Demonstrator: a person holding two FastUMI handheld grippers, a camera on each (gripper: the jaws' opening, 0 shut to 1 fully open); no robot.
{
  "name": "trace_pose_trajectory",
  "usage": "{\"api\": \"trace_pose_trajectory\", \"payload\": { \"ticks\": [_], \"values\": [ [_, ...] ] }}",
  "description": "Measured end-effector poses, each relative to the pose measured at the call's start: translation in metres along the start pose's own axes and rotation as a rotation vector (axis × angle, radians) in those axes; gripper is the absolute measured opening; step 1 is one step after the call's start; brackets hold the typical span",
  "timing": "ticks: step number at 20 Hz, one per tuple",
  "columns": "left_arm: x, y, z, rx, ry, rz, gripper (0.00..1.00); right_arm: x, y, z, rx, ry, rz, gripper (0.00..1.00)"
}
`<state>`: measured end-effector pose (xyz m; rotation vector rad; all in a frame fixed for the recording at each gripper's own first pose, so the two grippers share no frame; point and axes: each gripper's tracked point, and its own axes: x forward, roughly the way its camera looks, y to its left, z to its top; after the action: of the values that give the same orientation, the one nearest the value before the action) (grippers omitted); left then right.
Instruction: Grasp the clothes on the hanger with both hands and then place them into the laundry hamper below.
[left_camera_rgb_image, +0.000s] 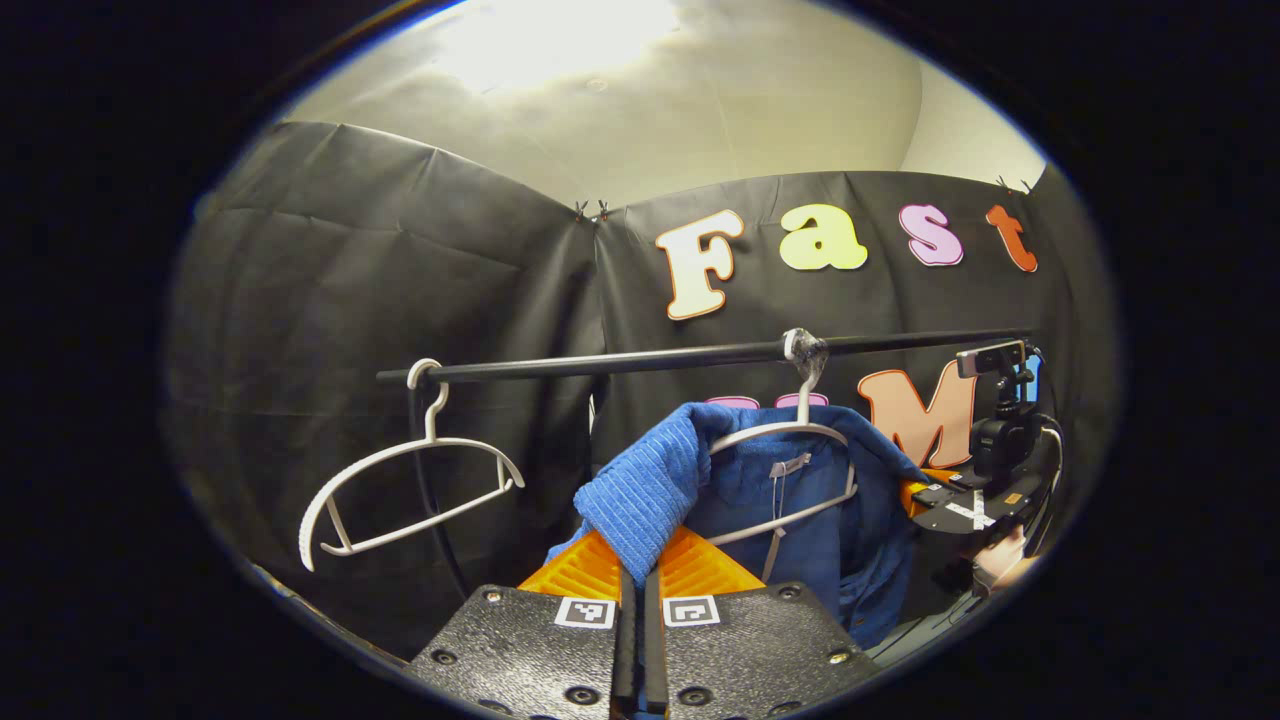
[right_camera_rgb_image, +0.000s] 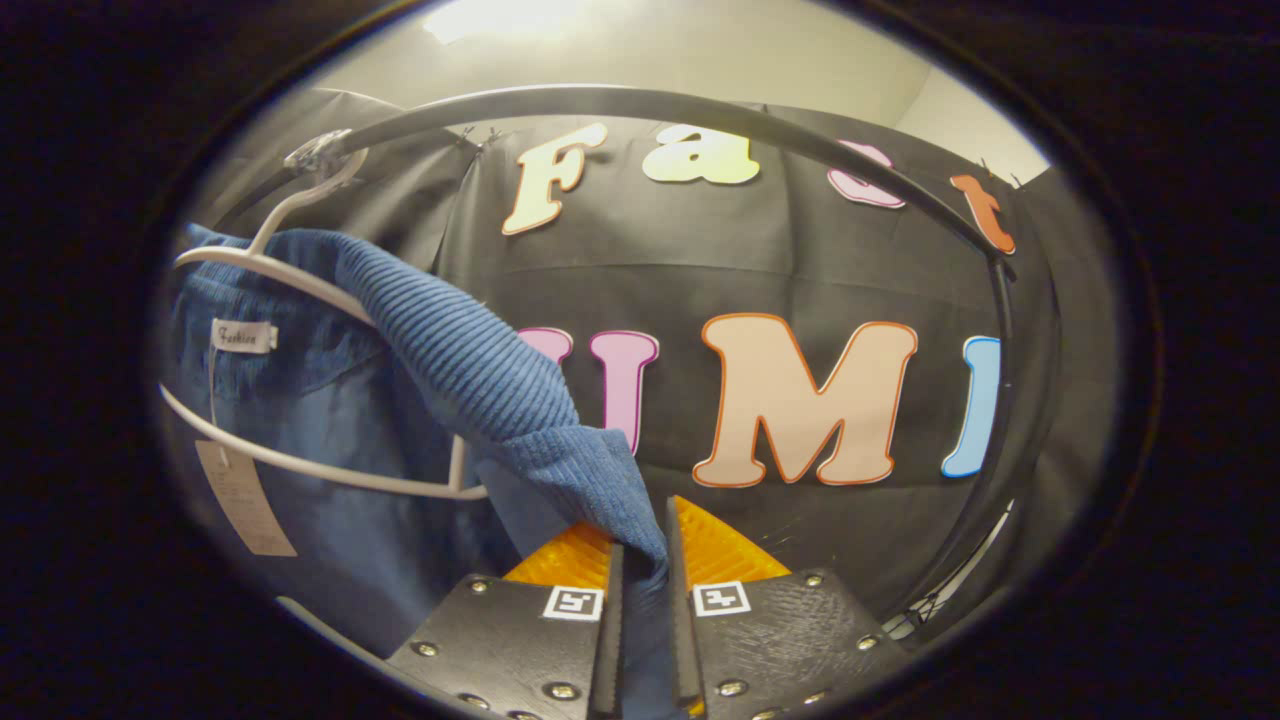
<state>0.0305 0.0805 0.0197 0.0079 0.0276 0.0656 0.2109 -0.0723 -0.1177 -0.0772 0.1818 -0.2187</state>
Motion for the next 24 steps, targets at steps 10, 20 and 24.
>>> {"api": "trace_pose_trajectory", "payload": {
  "ticks": [10, 20, 24],
  "values": [
    [-0.008, 0.022, 0.028, -0.018, -0.051, 0.042, 0.02, 0.032, -0.012, 0.039, -0.017, -0.14, -0.056, 0.18],
    [-0.004, 0.06, 0.053, 0.069, -0.097, 0.139, 0.02, 0.062, 0.013, 0.034, -0.054, -0.19, 0.006, 0.18],
    [0.008, 0.079, 0.031, 0.043, -0.048, 0.157, 0.02, 0.074, 0.023, 0.019, -0.084, -0.166, 0.045, 0.18]
  ]
}}
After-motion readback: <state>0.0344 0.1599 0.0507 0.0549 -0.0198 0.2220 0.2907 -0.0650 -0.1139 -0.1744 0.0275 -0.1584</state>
